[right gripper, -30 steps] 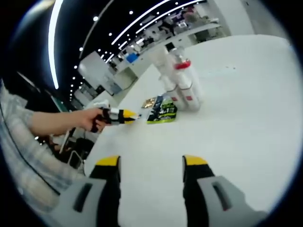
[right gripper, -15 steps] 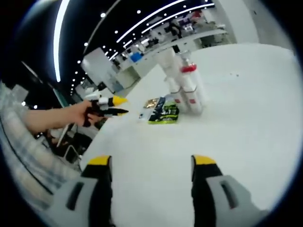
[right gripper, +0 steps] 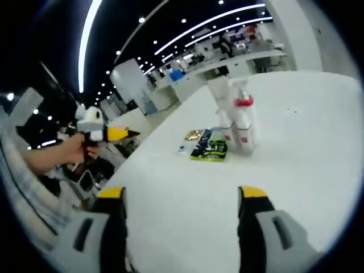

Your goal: Arrange the skincare products in the storage area until every visible bottle or jar stands upright without overlapping.

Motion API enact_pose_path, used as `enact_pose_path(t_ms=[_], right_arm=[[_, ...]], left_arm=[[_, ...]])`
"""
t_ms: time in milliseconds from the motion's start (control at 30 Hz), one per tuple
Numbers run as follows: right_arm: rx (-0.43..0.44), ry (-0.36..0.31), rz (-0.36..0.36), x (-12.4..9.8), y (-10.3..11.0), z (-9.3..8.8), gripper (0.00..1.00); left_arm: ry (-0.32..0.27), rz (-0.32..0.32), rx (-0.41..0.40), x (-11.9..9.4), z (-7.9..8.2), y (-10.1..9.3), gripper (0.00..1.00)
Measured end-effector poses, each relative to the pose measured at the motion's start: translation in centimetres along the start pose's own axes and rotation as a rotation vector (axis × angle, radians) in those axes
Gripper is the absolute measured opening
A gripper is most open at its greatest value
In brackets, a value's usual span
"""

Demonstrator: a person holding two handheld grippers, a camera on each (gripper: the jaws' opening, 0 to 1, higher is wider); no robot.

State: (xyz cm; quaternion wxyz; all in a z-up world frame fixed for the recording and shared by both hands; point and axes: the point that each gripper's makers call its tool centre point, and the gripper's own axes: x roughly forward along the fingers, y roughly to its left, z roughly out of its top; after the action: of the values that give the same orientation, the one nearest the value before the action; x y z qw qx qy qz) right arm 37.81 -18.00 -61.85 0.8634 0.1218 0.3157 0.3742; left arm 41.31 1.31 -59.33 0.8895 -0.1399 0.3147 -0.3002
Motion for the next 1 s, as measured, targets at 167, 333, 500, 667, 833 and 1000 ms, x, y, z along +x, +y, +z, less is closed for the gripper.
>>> enact_pose_path(t_ms=[167,333,500,667,833,1000], right_arm=[[-0.008,-0.028,0.004,-0.7,1.2,0.3,0.84],[-0.028,-0.121,0.019,-1.4,2.6,1.7,0.88],[-0.057,-0.203,0.034,-2.3,3.8,3.5,0.89],[-0.06,-0.233,0.057,-2.8,4.9,4.6,0.93],[-0.084,-0.243,0.057,-3.2,6.5,5.0,0.99],[-0.115,-0.221,0.069,-3.6,8.6,4.8,0.99]], left_arm=[[-0.105,0.034,0.027,-2.6,0.5,-2.0,0.69],[-0.15,0.118,0.103,-5.4,-0.5,-2.7,0.76],[-0.154,0.159,0.136,-7.7,-1.8,-3.1,0.79],[-0.182,0.19,0.127,-9.7,-2.5,-3.3,0.81],[-0.192,0.212,0.172,-11.7,-3.0,-4.0,0.83],[-0.202,0.233,0.141,-13.4,-4.2,-4.3,0.83]])
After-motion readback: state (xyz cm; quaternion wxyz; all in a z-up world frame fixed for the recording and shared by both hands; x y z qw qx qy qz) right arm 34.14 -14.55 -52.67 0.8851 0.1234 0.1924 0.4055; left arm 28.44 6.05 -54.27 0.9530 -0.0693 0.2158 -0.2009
